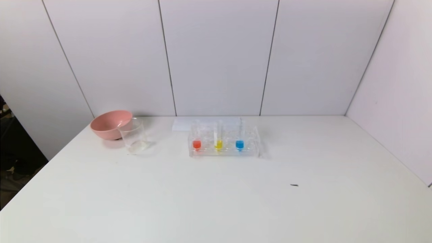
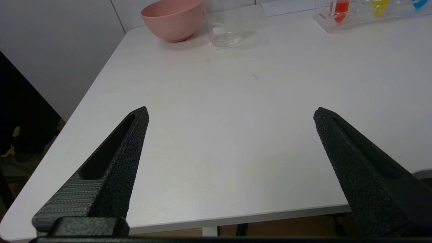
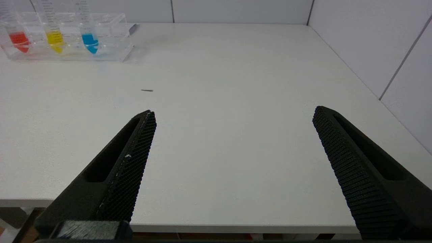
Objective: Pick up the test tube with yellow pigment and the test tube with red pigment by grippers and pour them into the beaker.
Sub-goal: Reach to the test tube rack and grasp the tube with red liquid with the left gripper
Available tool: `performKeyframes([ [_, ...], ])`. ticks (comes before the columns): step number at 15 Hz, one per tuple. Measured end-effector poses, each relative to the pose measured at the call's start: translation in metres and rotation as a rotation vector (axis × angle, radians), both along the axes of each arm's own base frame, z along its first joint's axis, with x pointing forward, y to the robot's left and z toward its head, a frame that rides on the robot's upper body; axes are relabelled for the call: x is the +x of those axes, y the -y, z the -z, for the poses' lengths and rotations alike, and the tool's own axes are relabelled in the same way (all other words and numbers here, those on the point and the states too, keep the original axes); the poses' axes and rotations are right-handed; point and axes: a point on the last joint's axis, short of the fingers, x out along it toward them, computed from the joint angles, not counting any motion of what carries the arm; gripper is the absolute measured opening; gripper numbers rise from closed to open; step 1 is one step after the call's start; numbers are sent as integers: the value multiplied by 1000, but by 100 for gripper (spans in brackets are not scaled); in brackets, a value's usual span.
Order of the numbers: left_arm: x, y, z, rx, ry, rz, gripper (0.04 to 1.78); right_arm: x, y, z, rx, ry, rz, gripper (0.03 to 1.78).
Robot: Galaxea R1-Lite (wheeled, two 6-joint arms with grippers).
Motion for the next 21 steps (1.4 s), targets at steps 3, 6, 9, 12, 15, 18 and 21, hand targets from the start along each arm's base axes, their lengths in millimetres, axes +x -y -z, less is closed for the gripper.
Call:
performKeyframes([
  [3, 0, 0, 0, -1, 0, 0, 172, 0, 0, 0, 0, -1, 0, 170],
  [6, 0, 0, 0, -17, -1, 0, 172, 0, 0, 0, 0, -1, 0, 170],
  [9, 0, 0, 0, -26, -1, -2, 172, 0, 0, 0, 0, -1, 0, 170],
  [12, 0, 0, 0, -53, -2, -4, 172, 0, 0, 0, 0, 0, 0, 170],
  [15, 0, 0, 0, -53, -2, -3, 172, 0, 0, 0, 0, -1, 0, 170],
  [18, 0, 0, 0, -49, -1, -3, 172, 0, 0, 0, 0, -1, 0, 170],
  [21, 0, 0, 0, -50, 0, -2, 172, 0, 0, 0, 0, 0, 0, 170],
])
